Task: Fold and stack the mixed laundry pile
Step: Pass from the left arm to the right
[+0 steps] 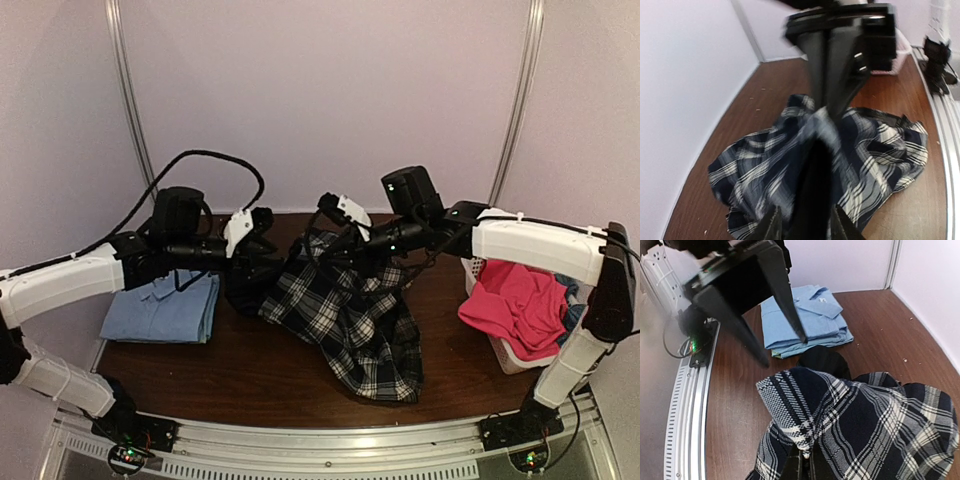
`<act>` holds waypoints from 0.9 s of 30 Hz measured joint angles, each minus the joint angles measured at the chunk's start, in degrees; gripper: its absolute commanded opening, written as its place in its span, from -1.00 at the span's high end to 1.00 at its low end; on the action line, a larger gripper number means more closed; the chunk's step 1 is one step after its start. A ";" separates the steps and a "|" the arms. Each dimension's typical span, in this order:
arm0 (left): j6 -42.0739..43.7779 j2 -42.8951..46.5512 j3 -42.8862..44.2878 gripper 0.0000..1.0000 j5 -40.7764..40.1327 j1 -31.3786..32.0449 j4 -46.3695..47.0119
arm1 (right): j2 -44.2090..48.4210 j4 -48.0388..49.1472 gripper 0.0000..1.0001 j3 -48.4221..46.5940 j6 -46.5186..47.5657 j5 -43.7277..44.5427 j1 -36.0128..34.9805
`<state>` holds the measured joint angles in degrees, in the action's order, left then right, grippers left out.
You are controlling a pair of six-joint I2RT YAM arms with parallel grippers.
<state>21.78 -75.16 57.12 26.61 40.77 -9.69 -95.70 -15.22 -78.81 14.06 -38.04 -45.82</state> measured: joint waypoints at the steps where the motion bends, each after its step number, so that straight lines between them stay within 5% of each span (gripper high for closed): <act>1: -2.19 1.62 -1.46 0.08 -0.61 -1.31 1.64 | 2.12 -0.13 1.00 0.68 -0.31 0.83 0.39; 7: -22.82 11.76 -16.41 -0.17 -10.32 -12.04 15.43 | 14.80 -0.22 1.00 1.36 -0.48 3.89 4.02; 16: -39.87 7.08 -24.65 -0.27 -11.58 -12.96 23.96 | 16.06 -0.94 1.00 1.84 -0.31 5.35 5.03; 21: -42.25 -1.75 -24.20 -0.05 -7.48 -12.35 31.26 | 16.02 -1.44 1.00 2.03 -0.31 5.33 5.09; 27: -41.29 -15.72 -15.45 0.49 2.93 -6.19 36.68 | 16.02 -1.73 1.00 2.03 -0.35 5.27 5.09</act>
<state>-19.51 -90.87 41.67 29.54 34.59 26.98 -79.68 -16.95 -76.77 13.72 -32.77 -40.73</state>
